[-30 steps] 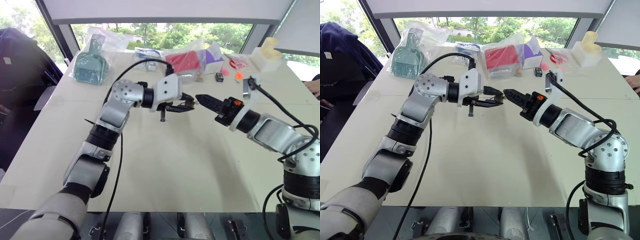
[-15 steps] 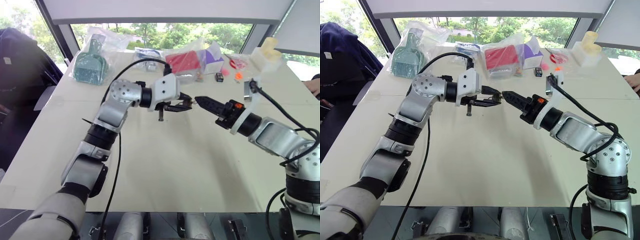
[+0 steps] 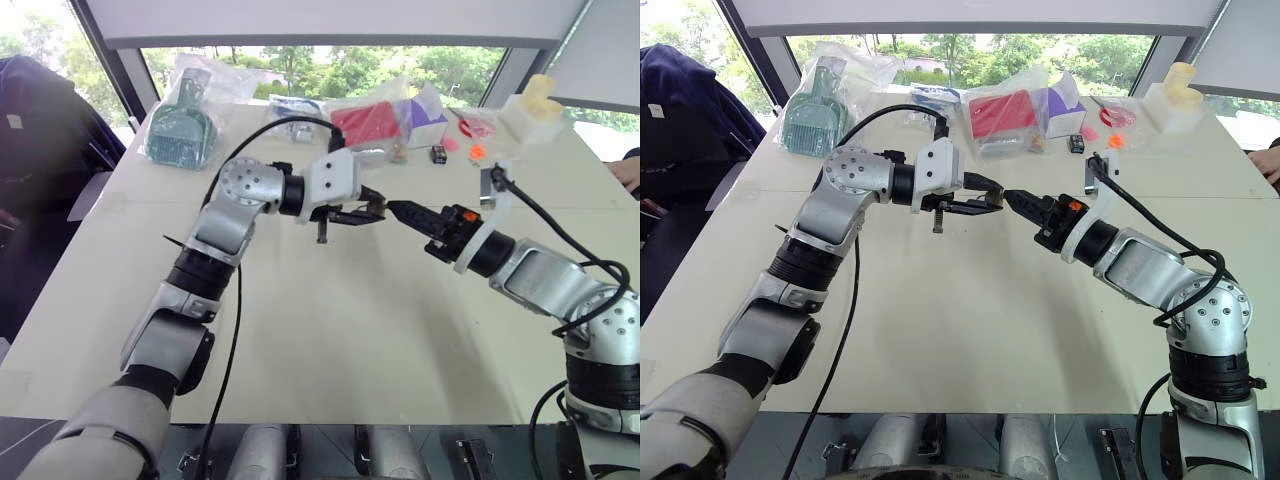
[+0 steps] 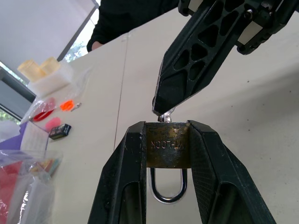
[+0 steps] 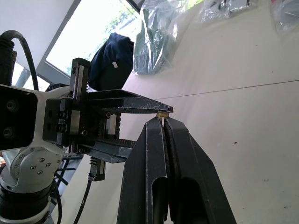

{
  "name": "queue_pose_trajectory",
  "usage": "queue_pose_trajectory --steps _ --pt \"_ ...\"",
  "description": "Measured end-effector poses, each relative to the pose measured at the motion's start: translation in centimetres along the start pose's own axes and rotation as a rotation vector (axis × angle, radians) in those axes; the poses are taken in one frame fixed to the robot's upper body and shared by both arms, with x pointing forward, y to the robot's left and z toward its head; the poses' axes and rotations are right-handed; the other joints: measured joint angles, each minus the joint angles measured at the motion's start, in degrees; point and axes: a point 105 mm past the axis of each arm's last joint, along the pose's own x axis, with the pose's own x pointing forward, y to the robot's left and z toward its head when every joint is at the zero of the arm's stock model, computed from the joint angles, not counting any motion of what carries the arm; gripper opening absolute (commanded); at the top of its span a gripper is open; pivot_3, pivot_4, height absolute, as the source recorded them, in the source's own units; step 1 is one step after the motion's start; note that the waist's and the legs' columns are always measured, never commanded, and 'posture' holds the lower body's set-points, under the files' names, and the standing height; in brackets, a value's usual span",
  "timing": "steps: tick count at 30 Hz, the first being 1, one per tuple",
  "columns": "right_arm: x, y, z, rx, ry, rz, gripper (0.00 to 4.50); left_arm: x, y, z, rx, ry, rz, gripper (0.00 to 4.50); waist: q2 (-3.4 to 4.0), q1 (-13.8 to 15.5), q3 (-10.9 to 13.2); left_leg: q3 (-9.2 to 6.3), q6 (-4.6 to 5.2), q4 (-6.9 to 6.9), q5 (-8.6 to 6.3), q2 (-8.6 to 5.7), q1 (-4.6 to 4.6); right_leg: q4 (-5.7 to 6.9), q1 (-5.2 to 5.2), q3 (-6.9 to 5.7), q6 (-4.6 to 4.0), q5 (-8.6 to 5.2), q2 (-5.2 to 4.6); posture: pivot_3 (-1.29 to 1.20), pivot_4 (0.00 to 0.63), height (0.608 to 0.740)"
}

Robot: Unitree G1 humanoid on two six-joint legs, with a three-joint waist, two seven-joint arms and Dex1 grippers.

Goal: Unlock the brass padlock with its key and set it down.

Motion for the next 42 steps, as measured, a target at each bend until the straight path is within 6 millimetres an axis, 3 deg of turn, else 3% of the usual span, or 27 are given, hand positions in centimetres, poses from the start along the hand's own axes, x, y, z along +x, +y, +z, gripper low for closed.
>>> queue_pose_trajectory --steps 12,36,41,42 --pt "0.7 -0.1 -0.1 0.174 -0.065 -0.023 0.05 0.1 0.5 0.3 0.134 0.003 0.06 0.69 0.0 0.0 0.0 0.0 0.0 0.0 0.0 0.0 0.01 0.0 0.0 0.01 0.0 0.0 0.0 0.0 0.15 0.74" --pt "2.7 0.0 0.3 0.596 -0.21 -0.072 0.05 -0.3 1.5 -0.1 0.571 0.015 0.261 0.69 0.01 -0.1 0.0 0.03 -0.02 -0.01 0.01 0.01 0.02 0.06 0.0 -0.01 0.03 0.02 0.01 0.0 0.15 0.74" --pt "2.5 -0.3 0.3 0.539 -0.194 -0.096 0.05 -0.1 1.1 -0.5 0.57 0.013 0.239 0.69 0.01 0.0 0.0 0.07 -0.02 0.0 0.01 0.01 0.02 0.06 0.01 -0.01 0.03 0.02 0.01 0.0 0.15 0.74" --pt "2.2 -0.6 0.7 0.471 -0.198 -0.112 0.29 0.1 0.9 -0.5 0.557 0.005 0.214 0.69 0.01 0.1 0.0 0.07 -0.02 0.0 0.01 0.01 0.02 0.05 0.04 -0.01 0.03 0.02 0.01 0.0 0.15 0.74"
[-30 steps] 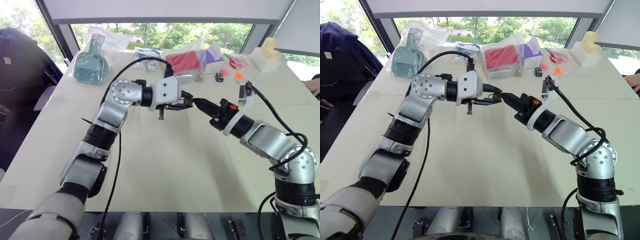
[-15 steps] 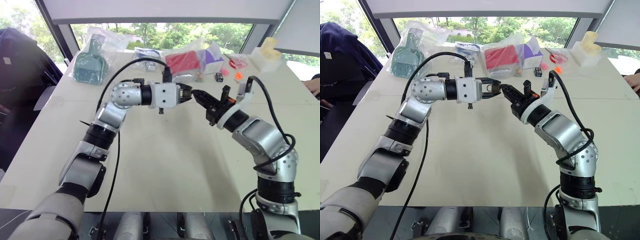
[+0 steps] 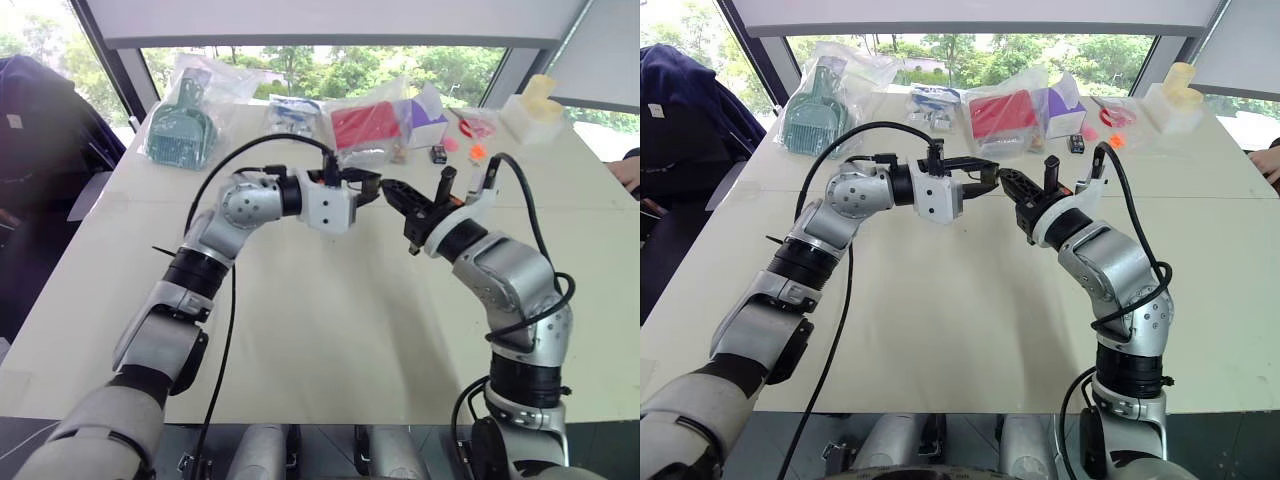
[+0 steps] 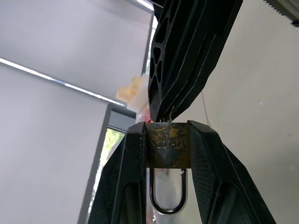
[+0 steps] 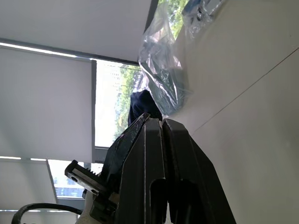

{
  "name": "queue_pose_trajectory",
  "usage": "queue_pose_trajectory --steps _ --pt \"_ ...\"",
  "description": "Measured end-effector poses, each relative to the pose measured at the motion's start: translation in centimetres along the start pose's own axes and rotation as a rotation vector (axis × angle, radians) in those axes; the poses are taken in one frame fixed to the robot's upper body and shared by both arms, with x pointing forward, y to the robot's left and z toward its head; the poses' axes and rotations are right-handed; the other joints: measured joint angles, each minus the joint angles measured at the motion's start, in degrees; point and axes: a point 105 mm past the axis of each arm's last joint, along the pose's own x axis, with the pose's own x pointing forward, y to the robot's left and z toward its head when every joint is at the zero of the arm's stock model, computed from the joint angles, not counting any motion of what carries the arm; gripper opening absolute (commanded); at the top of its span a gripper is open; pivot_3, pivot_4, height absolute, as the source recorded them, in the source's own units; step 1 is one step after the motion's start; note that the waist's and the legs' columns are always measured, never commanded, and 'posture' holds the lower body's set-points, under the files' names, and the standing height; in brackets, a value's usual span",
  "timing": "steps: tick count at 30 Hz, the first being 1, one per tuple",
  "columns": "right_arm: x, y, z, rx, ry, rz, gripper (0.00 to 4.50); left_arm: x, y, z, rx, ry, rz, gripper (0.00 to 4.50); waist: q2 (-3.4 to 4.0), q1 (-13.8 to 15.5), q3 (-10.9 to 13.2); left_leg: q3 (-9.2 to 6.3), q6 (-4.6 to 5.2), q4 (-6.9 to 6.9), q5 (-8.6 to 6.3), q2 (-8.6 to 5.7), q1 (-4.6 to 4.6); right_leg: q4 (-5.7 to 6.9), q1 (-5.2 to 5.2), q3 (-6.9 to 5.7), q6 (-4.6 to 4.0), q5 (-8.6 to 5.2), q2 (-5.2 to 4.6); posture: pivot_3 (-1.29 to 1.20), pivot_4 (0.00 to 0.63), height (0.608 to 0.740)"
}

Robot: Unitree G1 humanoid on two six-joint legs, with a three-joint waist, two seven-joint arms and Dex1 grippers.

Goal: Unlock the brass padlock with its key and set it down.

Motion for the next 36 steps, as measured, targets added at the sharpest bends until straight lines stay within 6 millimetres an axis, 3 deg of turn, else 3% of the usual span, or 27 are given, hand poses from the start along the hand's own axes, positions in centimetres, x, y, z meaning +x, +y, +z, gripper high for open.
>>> queue_pose_trajectory --steps 3,8,11,36 --pt "-0.7 -0.3 1.6 -0.259 -0.036 -0.015 1.41 0.3 -0.2 0.4 -0.099 -0.039 -0.036 0.69 0.0 -0.1 0.0 0.05 0.02 0.0 -0.01 -0.01 -0.01 -0.06 0.0 0.03 -0.01 -0.01 -0.01 0.0 0.15 0.74" --pt "-2.3 -1.0 2.9 -0.679 0.024 -0.029 4.03 0.0 0.8 0.4 -0.189 -0.052 -0.066 0.69 0.0 -0.2 0.0 0.01 0.02 -0.03 -0.01 0.05 0.02 -0.07 -0.03 0.01 0.01 -0.01 0.06 0.0 0.15 0.74" --pt "-2.9 -1.2 2.0 -0.769 0.103 0.012 4.03 -0.1 0.8 0.4 -0.2 -0.056 -0.074 0.69 0.0 -0.2 0.0 0.0 0.02 -0.03 -0.01 0.11 0.05 -0.06 -0.02 0.02 0.01 -0.01 0.1 0.0 0.15 0.74" --pt "-2.1 0.1 -1.0 -0.687 0.219 0.177 4.03 0.0 0.0 2.0 -0.125 -0.108 -0.093 0.69 0.0 0.0 0.0 0.01 0.01 -0.01 -0.01 0.07 0.03 -0.07 -0.02 0.02 0.01 0.0 0.04 0.0 0.15 0.74"
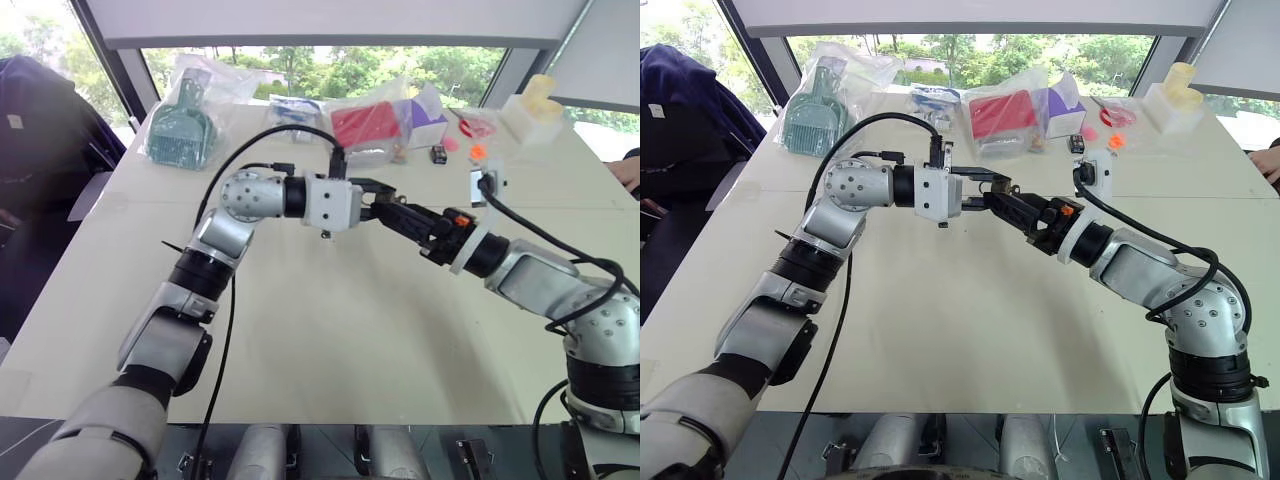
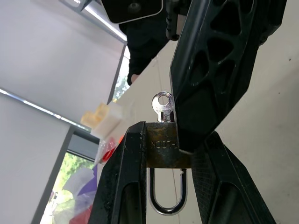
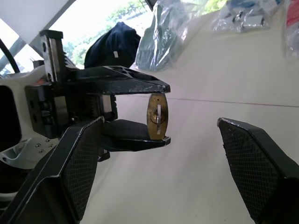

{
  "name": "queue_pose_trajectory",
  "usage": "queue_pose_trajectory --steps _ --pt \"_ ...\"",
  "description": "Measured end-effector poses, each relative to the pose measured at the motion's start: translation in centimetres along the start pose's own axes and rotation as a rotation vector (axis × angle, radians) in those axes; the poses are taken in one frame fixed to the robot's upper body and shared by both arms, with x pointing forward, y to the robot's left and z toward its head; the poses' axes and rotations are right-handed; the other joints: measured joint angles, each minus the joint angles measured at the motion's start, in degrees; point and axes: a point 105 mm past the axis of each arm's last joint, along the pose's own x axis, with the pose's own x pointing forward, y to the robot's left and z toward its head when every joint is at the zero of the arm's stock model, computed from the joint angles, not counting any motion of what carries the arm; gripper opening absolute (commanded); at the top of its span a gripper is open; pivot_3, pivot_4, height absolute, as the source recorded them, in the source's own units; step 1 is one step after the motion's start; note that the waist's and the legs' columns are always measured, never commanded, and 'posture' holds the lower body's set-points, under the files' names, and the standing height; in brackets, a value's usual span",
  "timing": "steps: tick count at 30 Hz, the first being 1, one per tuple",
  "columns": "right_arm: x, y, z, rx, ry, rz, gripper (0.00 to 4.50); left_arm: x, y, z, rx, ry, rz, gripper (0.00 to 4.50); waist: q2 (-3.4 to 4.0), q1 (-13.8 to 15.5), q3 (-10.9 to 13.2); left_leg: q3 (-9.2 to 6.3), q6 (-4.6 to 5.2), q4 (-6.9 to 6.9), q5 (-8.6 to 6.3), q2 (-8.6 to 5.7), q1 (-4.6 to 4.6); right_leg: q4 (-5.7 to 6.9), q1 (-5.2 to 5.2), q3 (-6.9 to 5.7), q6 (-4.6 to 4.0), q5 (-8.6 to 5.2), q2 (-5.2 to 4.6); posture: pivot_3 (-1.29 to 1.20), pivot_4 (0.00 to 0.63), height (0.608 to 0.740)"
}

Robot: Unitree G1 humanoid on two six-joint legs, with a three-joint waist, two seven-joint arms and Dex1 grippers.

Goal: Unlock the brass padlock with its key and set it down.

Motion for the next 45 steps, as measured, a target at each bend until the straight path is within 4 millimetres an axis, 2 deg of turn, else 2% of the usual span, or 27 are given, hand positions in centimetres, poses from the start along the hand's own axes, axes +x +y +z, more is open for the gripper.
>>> queue_pose_trajectory --steps 2,5,11,15,17,23,27,29,30,33,35,38,45 --pt "0.1 0.0 -0.1 0.005 0.002 0.004 4.03 0.0 -0.2 0.0 0.008 -0.003 -0.003 0.69 0.0 0.0 0.0 0.0 0.0 0.0 0.0 0.0 0.0 0.01 0.0 0.0 0.0 0.0 0.0 0.0 0.15 0.74" --pt "0.3 -0.2 0.0 0.02 -0.002 0.006 3.27 0.0 -0.6 0.1 0.023 -0.005 -0.016 0.69 0.0 0.0 0.0 0.0 0.0 0.0 0.0 0.0 0.01 0.01 0.0 0.0 0.0 0.0 0.0 0.0 0.15 0.74" --pt "0.7 0.2 0.0 0.035 -0.013 0.027 0.12 -0.2 -0.7 -0.1 0.035 0.011 -0.025 0.69 0.0 0.0 0.0 -0.01 0.0 0.0 0.0 0.0 0.0 0.01 0.0 -0.01 0.0 0.0 0.0 0.0 0.15 0.74" --pt "0.7 0.0 -0.2 0.024 0.001 0.016 0.03 -0.2 -0.9 -0.2 0.028 0.014 -0.033 0.69 0.0 0.0 0.0 -0.01 0.0 0.0 0.0 0.0 0.0 0.01 0.0 -0.01 0.0 0.0 0.0 0.0 0.15 0.74" --pt "0.7 0.0 -0.2 0.022 0.004 0.012 0.0 -0.1 -0.9 -0.3 0.021 0.014 -0.032 1.72 0.0 0.0 0.0 -0.01 0.0 0.0 0.0 0.0 0.0 0.01 0.0 -0.01 0.0 0.0 0.01 0.0 0.15 0.74" --pt "0.9 -0.7 -0.5 0.035 0.014 -0.013 0.0 0.2 -0.2 -0.2 0.006 0.017 -0.02 4.46 0.0 0.0 0.0 0.0 0.0 0.0 0.0 0.0 0.0 0.01 0.0 -0.01 0.0 0.0 0.01 0.0 0.15 0.74" --pt "0.9 -0.7 -0.4 0.029 0.007 -0.015 0.0 -0.2 0.4 -1.0 -0.212 0.03 0.023 4.46 0.0 -0.1 0.0 0.0 0.0 0.0 0.0 0.0 0.0 0.04 0.0 -0.01 0.01 0.01 0.02 0.0 0.15 0.74" --pt "0.8 -0.7 -0.1 0.013 0.0 -0.011 0.0 -1.2 0.9 -2.0 -0.45 0.043 0.063 4.46 0.0 -0.3 0.0 -0.02 -0.01 0.0 0.01 0.01 0.01 0.05 -0.01 -0.01 0.03 0.01 0.05 0.0 0.15 0.74" --pt "0.7 -1.0 -0.1 0.002 0.011 -0.023 0.0 -2.4 1.4 -2.7 -0.593 0.045 0.103 4.46 0.0 -0.4 0.0 -0.03 -0.01 0.0 0.01 0.02 0.01 0.06 -0.02 -0.01 0.04 0.01 0.06 0.0 0.15 0.74" --pt "0.1 -2.0 -0.5 0.015 0.033 -0.057 0.0 -4.9 2.7 -3.6 -0.804 0.038 0.187 4.46 0.0 -0.5 0.0 -0.05 -0.01 0.0 0.01 0.02 0.0 0.08 -0.02 -0.02 0.12 0.03 0.07 0.0 0.15 0.74" --pt "0.1 -1.9 -0.4 0.015 0.034 -0.045 0.0 -5.0 3.1 -3.6 -0.881 0.013 0.211 4.46 0.0 -0.2 0.0 -0.06 -0.02 0.0 0.02 0.01 0.0 0.05 0.01 -0.02 0.21 0.08 0.07 0.0 0.15 0.74" --pt "0.2 -1.5 -0.2 0.012 0.034 -0.016 0.0 -4.1 2.6 -3.5 -0.964 -0.017 0.194 4.46 -0.01 0.0 0.0 -0.07 -0.03 0.03 0.02 -0.02 0.0 -0.01 0.08 -0.02 0.24 0.1 0.05 0.0 0.15 0.74" --pt "0.3 -0.9 0.4 0.008 0.024 0.013 0.0 -3.1 1.4 -3.1 -1.0 -0.036 0.126 4.46 -0.01 -0.1 0.0 -0.08 -0.1 0.0 0.06 -0.01 0.01 0.01 0.02 -0.02 0.24 0.1 0.05 0.0 0.15 0.74"
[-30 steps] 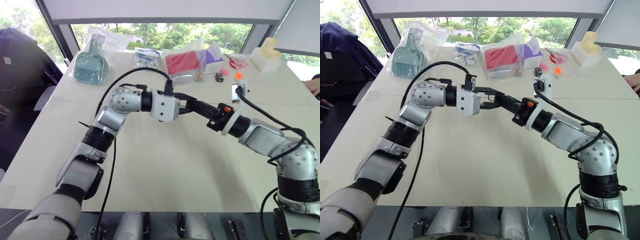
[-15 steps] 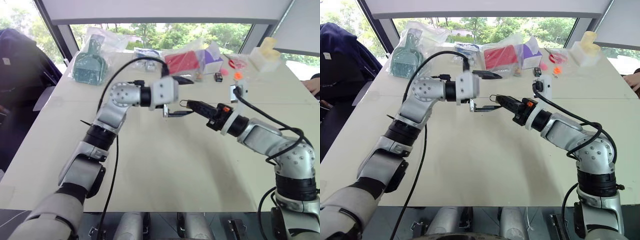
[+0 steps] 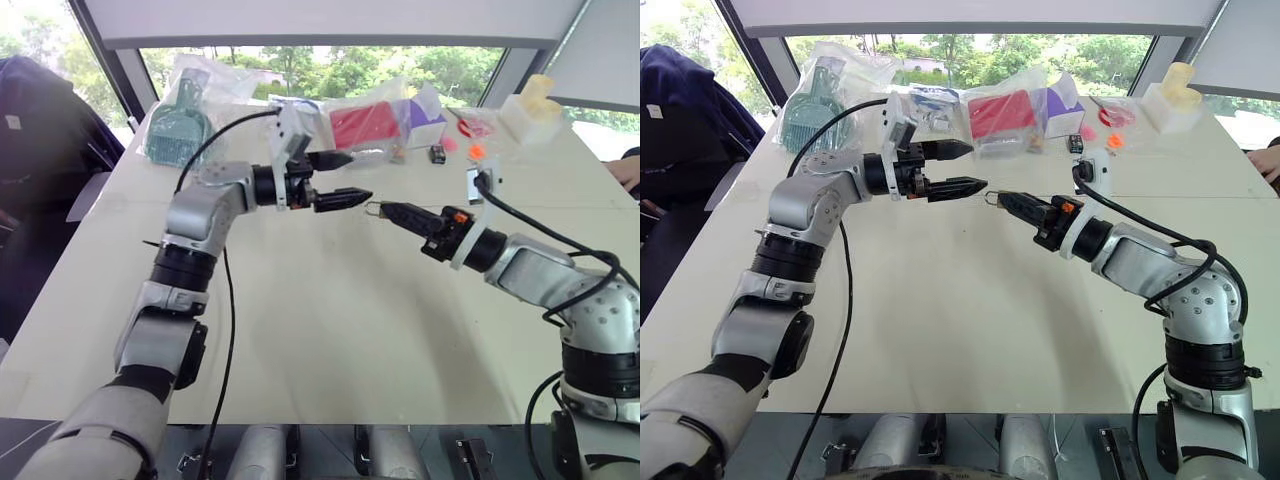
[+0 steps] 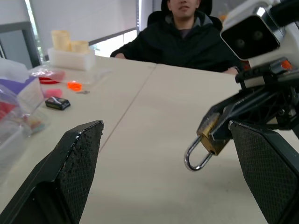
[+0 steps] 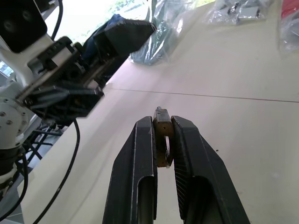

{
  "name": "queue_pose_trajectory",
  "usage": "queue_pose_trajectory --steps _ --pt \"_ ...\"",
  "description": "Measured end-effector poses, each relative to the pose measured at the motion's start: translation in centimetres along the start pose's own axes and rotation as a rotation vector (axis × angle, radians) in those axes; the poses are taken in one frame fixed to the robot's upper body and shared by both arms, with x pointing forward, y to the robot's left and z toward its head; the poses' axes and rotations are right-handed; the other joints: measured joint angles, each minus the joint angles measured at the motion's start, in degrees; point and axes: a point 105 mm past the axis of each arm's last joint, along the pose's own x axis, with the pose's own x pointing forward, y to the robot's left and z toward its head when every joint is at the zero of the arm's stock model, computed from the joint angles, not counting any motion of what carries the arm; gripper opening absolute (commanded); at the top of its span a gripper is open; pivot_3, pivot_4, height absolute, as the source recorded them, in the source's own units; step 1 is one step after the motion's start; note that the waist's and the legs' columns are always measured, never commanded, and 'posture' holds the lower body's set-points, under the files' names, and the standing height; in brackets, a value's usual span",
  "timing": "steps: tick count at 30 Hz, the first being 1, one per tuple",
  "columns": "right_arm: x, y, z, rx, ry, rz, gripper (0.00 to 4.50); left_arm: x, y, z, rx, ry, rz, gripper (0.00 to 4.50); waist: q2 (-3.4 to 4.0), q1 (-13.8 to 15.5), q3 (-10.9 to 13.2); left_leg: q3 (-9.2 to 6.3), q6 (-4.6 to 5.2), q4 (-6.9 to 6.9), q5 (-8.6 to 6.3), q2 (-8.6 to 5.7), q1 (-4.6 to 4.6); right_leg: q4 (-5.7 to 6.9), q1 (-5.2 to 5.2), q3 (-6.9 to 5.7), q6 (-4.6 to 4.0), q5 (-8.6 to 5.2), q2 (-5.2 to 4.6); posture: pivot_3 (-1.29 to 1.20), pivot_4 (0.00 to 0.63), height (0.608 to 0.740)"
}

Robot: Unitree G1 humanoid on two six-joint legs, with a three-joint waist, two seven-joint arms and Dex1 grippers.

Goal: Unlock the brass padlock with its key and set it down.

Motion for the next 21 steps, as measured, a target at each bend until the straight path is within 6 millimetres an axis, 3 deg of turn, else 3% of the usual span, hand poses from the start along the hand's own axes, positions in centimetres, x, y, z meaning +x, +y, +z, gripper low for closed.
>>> queue_pose_trajectory --steps 17,21 --pt "-0.1 2.0 0.6 0.016 -0.026 0.064 0.0 0.6 0.7 -2.5 0.048 0.066 0.011 4.46 0.0 0.1 0.0 -0.01 -0.01 0.0 0.01 0.0 -0.01 0.0 -0.02 0.0 -0.01 0.0 -0.05 0.0 0.15 0.74" --pt "-0.1 2.3 0.5 0.015 -0.022 0.072 0.0 0.9 0.8 -2.3 0.048 0.06 0.009 4.46 0.0 0.1 0.0 -0.01 -0.01 0.0 0.01 0.0 -0.01 0.0 -0.02 0.0 -0.01 0.0 -0.05 0.0 0.15 0.74"
